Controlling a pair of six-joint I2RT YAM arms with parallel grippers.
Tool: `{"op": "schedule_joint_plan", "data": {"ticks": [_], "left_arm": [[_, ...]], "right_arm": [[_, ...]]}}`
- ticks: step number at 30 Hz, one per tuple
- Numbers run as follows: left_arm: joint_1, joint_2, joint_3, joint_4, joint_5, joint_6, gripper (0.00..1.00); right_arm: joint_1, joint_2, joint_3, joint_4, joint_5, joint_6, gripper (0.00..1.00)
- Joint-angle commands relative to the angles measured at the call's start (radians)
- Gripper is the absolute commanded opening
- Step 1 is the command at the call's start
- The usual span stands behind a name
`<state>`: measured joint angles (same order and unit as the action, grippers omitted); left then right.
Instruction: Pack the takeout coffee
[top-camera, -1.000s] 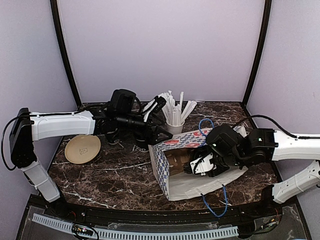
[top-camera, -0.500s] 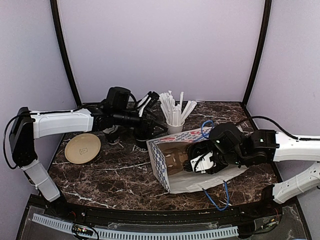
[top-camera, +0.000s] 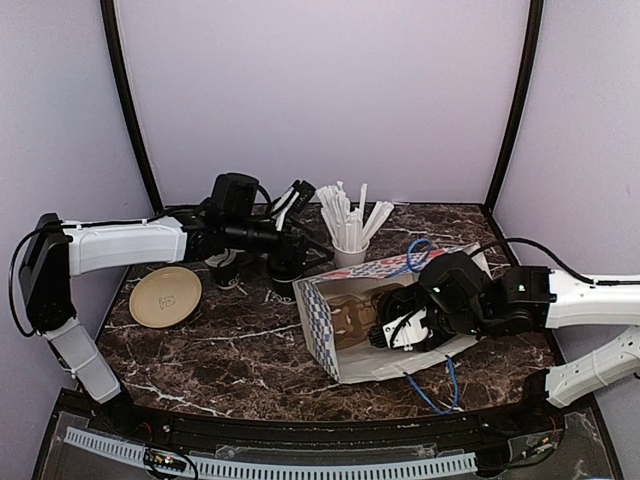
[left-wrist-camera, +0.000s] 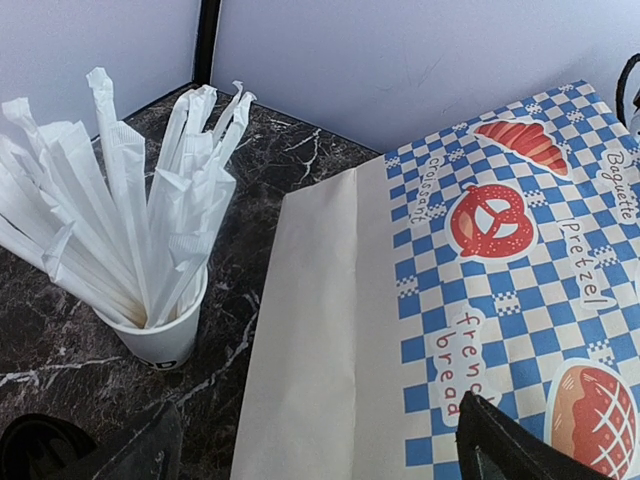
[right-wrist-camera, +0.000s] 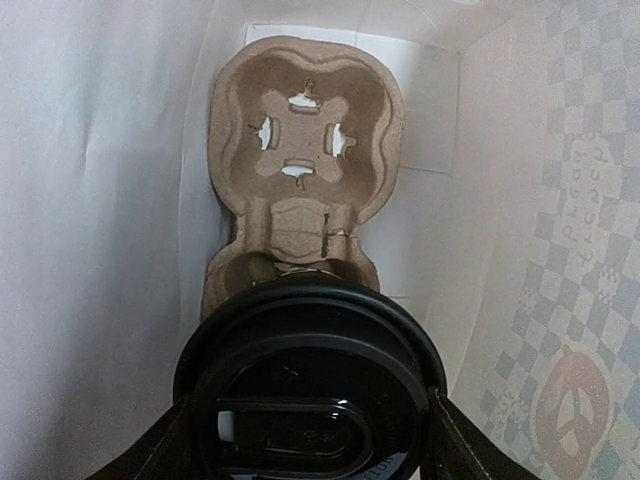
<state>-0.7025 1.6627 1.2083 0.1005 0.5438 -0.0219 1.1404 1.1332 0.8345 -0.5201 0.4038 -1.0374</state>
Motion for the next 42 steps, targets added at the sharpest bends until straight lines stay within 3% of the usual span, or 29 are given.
{"op": "schedule_joint_plan", "data": {"ticks": [1,22,32,42], "left_arm": [[0.0,0.003,-0.012,0.02,0.024,-0.007,0.98],[0.003,0.011,-0.013,0.019,0.044,0.004,0.97],[0.003,0.021,-0.015,0.021,0.084,0.012,0.98],[0.003,0.052,-0.01,0.025,0.145,0.014,0.96]], "right_arm": [[-0.009,-0.014,-0.013,0.009,-0.002,0.004,0.53],[-0.08,0.056,-0.046,0.15,-0.058,-0.011,0.52],[-0.106,0.042,0.057,0.032,-0.117,0.0,0.52],[-0.113,0.045,0.008,0.096,-0.062,0.004,0.52]]}}
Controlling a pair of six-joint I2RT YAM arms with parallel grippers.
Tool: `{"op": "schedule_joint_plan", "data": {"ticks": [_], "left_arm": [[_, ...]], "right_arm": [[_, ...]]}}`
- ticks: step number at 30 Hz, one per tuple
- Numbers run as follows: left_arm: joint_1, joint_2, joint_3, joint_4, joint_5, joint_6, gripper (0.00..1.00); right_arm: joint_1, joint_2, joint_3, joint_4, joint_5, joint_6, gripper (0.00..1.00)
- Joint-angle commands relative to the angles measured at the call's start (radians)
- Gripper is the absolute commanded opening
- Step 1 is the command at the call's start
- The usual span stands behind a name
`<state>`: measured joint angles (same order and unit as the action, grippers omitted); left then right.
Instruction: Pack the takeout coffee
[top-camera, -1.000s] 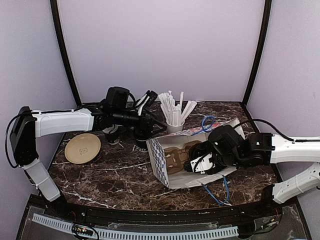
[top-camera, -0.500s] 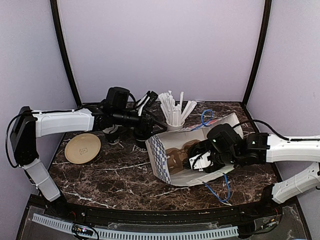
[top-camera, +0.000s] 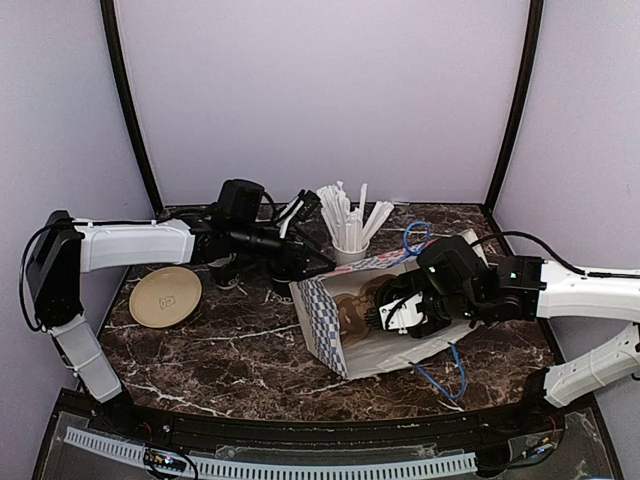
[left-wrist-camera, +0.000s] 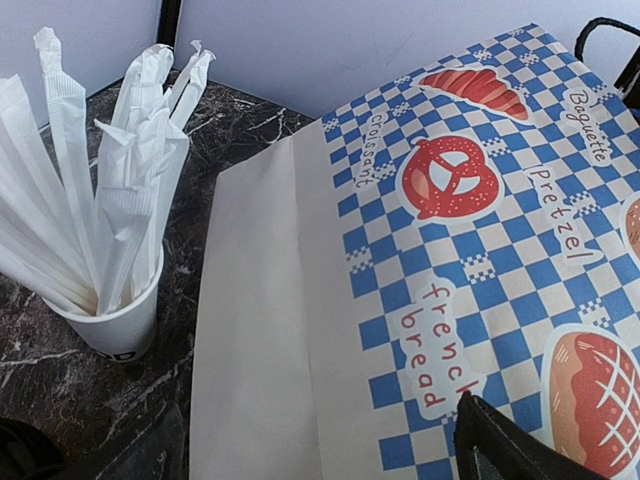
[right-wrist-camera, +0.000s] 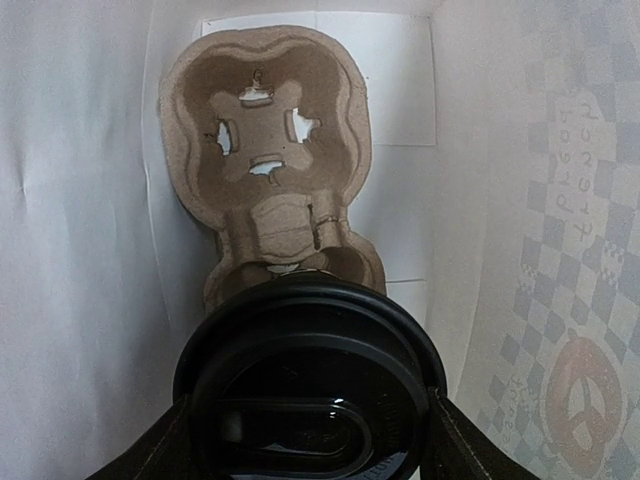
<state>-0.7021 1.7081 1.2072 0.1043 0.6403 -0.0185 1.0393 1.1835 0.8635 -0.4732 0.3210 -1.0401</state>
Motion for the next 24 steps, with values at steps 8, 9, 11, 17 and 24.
{"op": "schedule_joint_plan", "data": {"ticks": [8,9,11,17,24], "left_arm": [[0.003,0.018,-0.006,0.021,0.072,0.011,0.96],[0.003,0.019,-0.006,0.02,0.072,0.011,0.96],[0.003,0.02,-0.005,0.019,0.073,0.011,0.96],[0.005,0.02,-0.005,0.013,0.062,0.011,0.96],[0.025,0.016,0.002,0.007,0.045,-0.001,0.97]], "right_arm": [[-0.054,0.019,-0.026,0.089,-0.016,0.006,0.52],[-0.058,0.022,-0.027,0.096,-0.021,0.005,0.52],[-0.063,0.031,-0.029,0.105,-0.027,0.005,0.51],[-0.069,0.056,-0.013,0.092,-0.064,0.018,0.52],[-0.08,0.099,0.065,0.024,-0.1,0.043,0.52]]}}
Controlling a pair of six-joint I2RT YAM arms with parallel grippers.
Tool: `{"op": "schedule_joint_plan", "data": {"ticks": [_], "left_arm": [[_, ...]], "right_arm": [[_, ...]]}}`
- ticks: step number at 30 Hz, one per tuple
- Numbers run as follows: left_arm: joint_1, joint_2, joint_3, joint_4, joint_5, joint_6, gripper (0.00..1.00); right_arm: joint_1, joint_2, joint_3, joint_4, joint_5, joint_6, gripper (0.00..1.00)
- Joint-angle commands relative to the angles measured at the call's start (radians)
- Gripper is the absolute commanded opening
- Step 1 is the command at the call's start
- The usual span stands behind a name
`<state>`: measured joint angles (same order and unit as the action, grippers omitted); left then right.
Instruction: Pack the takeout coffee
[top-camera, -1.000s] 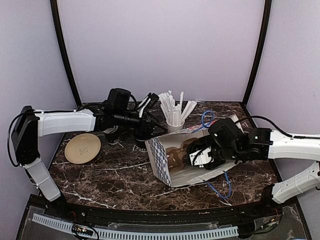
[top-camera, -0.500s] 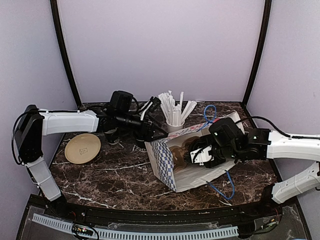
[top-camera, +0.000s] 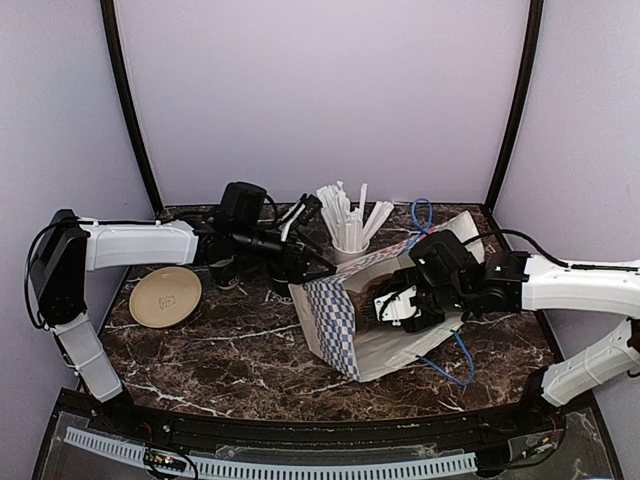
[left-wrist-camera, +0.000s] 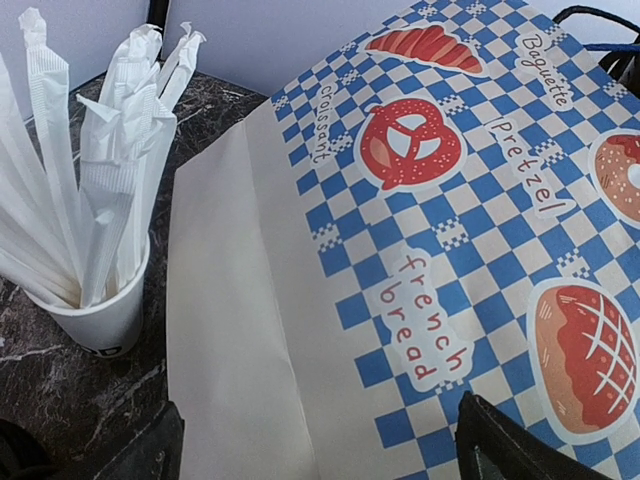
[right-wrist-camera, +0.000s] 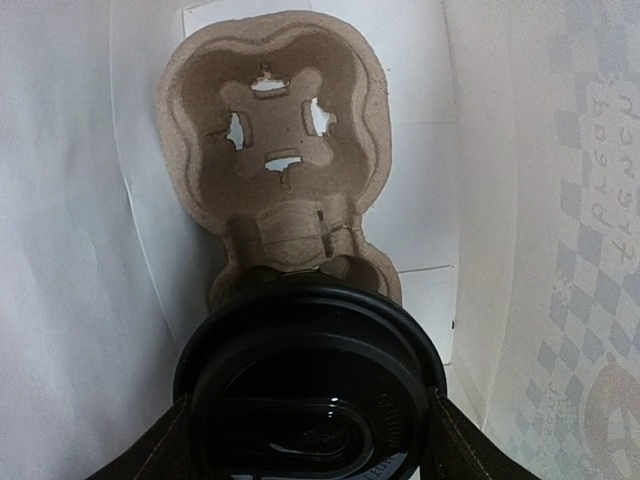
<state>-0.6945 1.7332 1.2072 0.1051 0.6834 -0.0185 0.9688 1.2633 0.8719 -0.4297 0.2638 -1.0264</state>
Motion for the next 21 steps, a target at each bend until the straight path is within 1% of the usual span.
{"op": "schedule_joint_plan", "data": {"ticks": [1,9,15,21], "left_arm": [[0.025,-0.015,0.0,0.01,0.002,-0.003,0.97],[0.064,0.003,0.008,0.011,0.002,-0.035,0.99],[0.066,0.023,0.013,0.004,0.004,-0.031,0.99],[0.066,0.047,0.027,-0.016,0.0,-0.021,0.99]], "right_arm": [[-0.012,0.025,0.063,-0.024,-0.045,0.029,0.52],[-0.021,0.034,0.092,0.017,-0.028,0.022,0.51],[-0.023,0.036,0.035,0.116,-0.017,0.015,0.51],[-0.035,0.06,-0.001,0.181,-0.017,0.015,0.51]]}}
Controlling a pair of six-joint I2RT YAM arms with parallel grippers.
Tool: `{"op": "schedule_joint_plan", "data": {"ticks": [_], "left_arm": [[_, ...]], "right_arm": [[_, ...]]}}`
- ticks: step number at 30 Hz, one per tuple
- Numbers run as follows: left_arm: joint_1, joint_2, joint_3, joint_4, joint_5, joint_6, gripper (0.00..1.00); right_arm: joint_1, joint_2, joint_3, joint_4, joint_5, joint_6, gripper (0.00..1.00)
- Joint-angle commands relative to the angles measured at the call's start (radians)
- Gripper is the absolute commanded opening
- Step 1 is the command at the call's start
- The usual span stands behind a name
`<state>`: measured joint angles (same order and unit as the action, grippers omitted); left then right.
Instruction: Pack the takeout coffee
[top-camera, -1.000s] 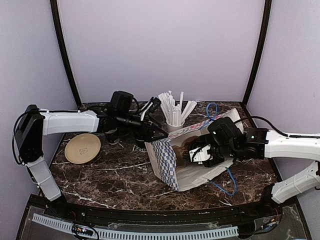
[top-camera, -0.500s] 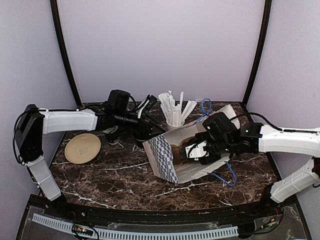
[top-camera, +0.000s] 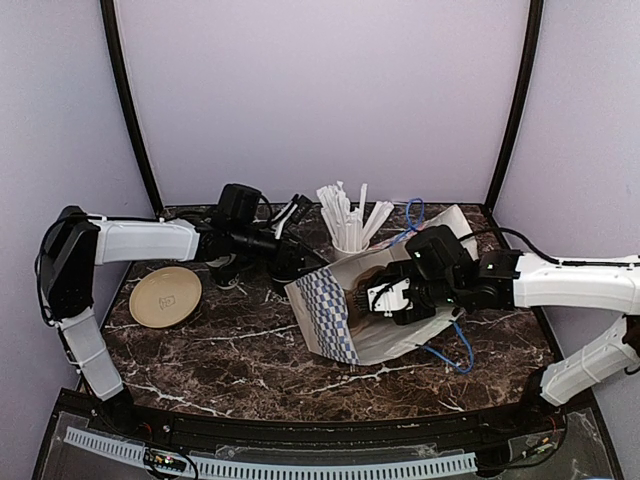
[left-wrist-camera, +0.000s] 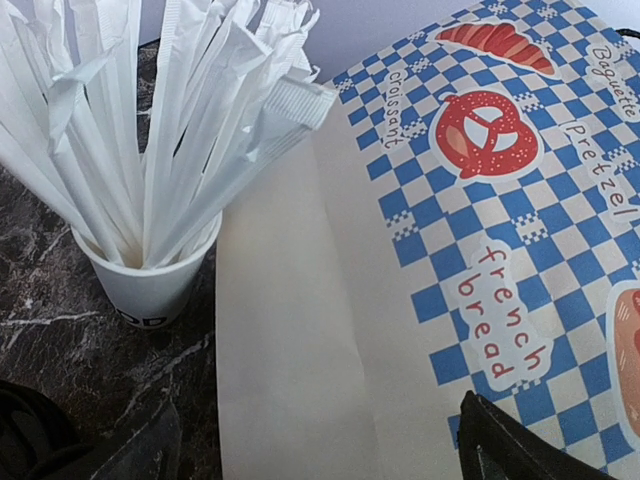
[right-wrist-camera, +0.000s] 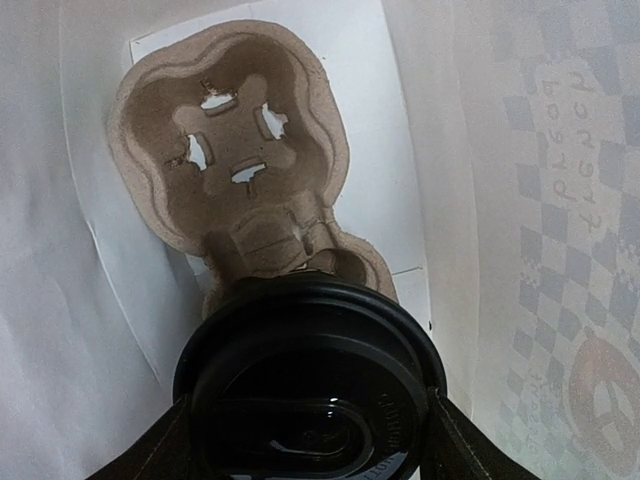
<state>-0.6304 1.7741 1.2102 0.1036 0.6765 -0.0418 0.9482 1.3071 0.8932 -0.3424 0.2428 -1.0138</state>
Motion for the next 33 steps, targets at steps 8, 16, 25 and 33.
{"op": "schedule_joint_plan", "data": {"ticks": [8,16,25,33], "left_arm": [[0.002,0.015,0.027,-0.023,0.027,0.007,0.99],[0.002,0.021,0.032,-0.024,0.052,0.01,0.99],[0.001,0.044,0.057,-0.049,0.157,0.009,0.98],[0.002,0.049,0.073,-0.061,0.212,0.005,0.97]], "right_arm": [[-0.023,0.043,-0.003,0.085,0.004,0.003,0.51],[-0.033,0.073,0.058,-0.052,0.004,0.003,0.51],[-0.034,0.153,0.302,-0.343,0.004,0.003,0.51],[-0.033,0.163,0.302,-0.42,0.004,0.003,0.51]]}}
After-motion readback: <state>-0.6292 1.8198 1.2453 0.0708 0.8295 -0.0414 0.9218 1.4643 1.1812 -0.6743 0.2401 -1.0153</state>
